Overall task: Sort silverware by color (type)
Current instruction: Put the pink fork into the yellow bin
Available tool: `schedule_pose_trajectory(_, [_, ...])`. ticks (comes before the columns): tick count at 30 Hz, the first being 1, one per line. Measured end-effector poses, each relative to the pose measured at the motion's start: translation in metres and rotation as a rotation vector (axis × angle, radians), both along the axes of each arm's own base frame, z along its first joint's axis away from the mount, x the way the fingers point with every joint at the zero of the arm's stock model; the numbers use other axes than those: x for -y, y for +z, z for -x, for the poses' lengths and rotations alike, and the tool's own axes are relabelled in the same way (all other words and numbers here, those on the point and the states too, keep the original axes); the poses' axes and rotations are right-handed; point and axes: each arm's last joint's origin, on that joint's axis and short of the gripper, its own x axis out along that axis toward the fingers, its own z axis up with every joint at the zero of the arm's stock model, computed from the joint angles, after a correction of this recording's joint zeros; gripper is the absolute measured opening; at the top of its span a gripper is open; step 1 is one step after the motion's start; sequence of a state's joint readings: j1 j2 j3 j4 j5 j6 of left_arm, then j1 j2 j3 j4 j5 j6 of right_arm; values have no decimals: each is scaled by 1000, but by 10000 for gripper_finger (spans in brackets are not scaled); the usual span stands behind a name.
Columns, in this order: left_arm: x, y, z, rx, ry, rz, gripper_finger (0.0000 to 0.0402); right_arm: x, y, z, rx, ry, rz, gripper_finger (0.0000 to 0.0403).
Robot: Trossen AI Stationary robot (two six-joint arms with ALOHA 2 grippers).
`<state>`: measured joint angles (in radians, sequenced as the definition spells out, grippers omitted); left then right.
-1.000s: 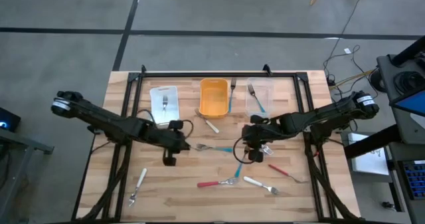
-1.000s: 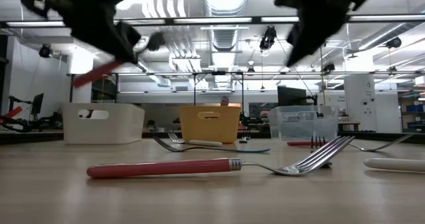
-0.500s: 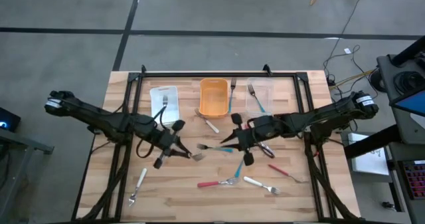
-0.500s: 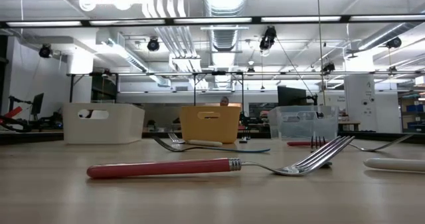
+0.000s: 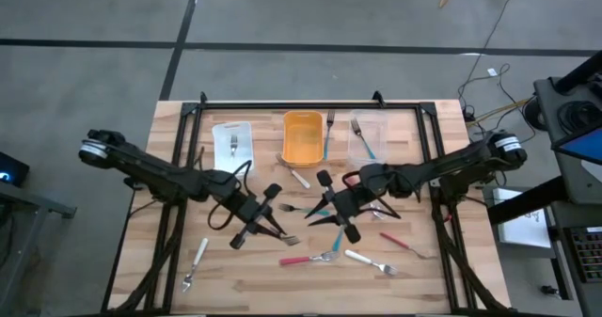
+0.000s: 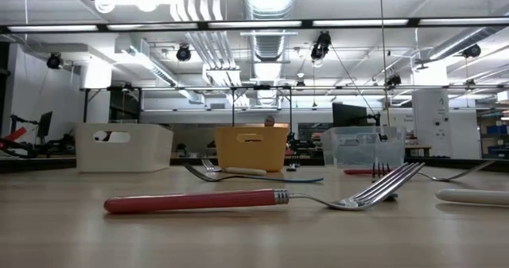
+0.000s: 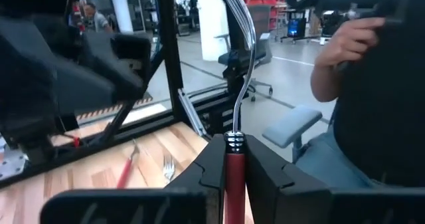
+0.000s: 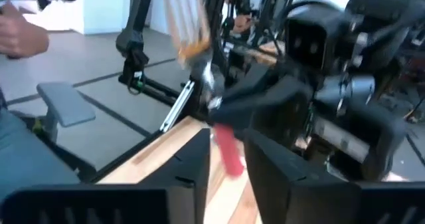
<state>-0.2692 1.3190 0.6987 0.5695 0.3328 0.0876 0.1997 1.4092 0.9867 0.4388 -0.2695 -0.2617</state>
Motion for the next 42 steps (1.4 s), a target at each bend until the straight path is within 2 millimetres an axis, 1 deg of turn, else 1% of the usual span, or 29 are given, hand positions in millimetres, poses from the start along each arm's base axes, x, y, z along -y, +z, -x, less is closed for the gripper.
schedule_pose_trajectory(7, [2,-10,-13,37,6,19,17,-1,-7,-7,31,1,20,156])
schedule_pose_trajectory(10, [2,-13,-17,47,9,31,17,-2,-6,-8,51,3,35,177])
schedule_pose_trajectory(13, [2,-16,-20,57,9,43,17,-2,-6,-8,63,3,51,187])
schedule_pose_trajectory(20, [-8,-19,-27,70,2,76,17,-4,-3,-8,104,76,38,188])
schedule_pose_trajectory(24, [-16,-21,-30,78,23,86,17,-5,-8,-12,107,79,20,187])
schedule_pose_trajectory(31, [-24,-25,-36,92,3,124,20,-4,-15,-19,114,83,11,187])
schedule_pose_trajectory(42, [-35,-32,-44,116,-18,183,22,-2,-18,-22,124,92,1,185])
